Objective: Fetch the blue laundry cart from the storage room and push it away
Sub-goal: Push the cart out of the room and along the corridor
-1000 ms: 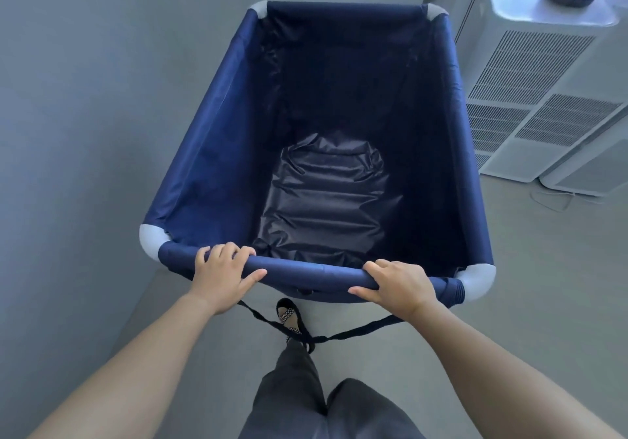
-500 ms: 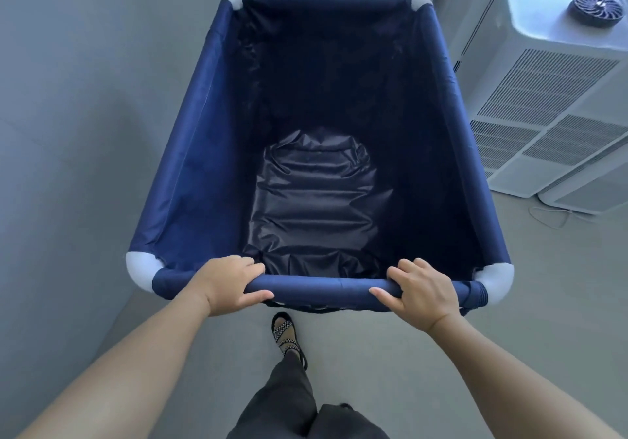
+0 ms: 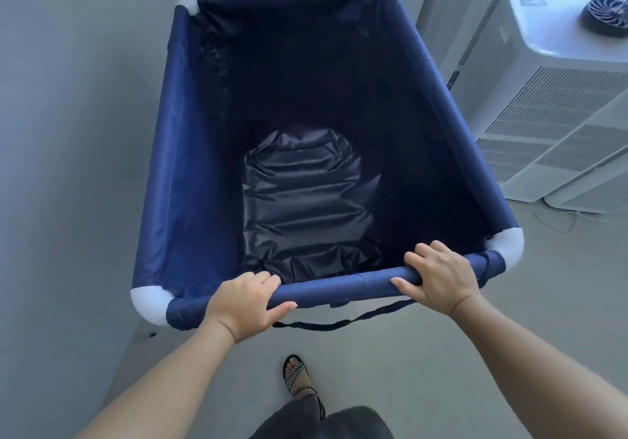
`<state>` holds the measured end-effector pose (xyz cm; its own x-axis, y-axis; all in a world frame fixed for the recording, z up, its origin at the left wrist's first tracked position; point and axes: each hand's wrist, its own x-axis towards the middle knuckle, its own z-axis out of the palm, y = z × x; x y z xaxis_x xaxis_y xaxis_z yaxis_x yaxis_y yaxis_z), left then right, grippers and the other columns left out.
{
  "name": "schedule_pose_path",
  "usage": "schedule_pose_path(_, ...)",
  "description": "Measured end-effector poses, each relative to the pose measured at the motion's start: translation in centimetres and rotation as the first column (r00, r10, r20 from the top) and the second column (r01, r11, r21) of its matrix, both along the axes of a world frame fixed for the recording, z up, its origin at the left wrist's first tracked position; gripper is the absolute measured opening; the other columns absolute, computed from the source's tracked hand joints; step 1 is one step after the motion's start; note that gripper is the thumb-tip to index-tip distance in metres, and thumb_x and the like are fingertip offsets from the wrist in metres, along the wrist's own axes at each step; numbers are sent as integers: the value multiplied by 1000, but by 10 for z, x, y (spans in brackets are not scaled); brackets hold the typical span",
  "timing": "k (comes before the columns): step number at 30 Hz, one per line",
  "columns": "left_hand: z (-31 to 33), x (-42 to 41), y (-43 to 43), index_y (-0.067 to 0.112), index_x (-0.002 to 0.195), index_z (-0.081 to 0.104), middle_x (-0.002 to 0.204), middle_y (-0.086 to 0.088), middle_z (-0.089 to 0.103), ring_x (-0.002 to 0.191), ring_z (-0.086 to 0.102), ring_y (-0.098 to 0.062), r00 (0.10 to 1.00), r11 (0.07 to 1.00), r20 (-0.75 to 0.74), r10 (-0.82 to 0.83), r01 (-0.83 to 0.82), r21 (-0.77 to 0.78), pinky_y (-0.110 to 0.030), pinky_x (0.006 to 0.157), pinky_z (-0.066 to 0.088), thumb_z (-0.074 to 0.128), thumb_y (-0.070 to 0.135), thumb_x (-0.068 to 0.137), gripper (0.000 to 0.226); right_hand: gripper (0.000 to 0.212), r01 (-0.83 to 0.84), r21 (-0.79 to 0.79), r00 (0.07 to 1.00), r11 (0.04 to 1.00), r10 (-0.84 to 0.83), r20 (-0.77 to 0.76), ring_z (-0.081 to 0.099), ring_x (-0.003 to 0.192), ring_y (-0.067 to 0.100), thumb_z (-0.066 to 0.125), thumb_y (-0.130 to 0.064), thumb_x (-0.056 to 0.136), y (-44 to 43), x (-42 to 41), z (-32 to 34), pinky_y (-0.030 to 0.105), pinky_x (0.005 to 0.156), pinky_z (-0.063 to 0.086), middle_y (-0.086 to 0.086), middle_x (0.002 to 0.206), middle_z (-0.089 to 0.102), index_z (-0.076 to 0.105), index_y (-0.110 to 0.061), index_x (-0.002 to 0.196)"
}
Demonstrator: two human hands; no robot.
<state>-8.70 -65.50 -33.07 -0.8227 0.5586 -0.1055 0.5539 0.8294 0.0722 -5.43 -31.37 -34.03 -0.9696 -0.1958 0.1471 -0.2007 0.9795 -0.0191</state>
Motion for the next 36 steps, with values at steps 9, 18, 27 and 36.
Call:
schedule_pose_path(9,-1,-93,9,23,66,56,55,12,52,45,49,-12,997,997,-37,70,-68,45,-14,40,7,20,69,86,62,52,-22,-28,999,999,21,-47,44,52,25,43,-59,74,9,-104,-7,31,41,41,4,56,50,55,-11,59)
schedule_pose_path(18,-2,-183,17,23,70,56,60,11,52,54,51,-14,990,989,-28,141,-139,49,-18,41,17,33,66,76,49,51,-64,-40,996,997,62,-65,45,52,23,42,-58,78,17,-199,-7,30,42,38,2,57,50,52,-13,58)
schedule_pose_path(27,2,-246,21,20,63,56,59,7,49,50,49,-17,987,988,-32,157,-157,0,-13,42,12,39,63,72,47,49,-81,-55,995,995,77,-69,44,52,21,43,-60,77,18,-263,-10,25,46,27,-1,56,49,51,-15,58)
schedule_pose_path(36,-1,-283,18,20,64,59,58,7,50,50,51,-18,985,986,-44,166,-167,-15,-17,40,22,34,68,74,56,49,-70,-85,995,994,64,-76,46,53,20,43,-60,76,15,-294,-11,26,45,34,-1,56,49,53,-16,59)
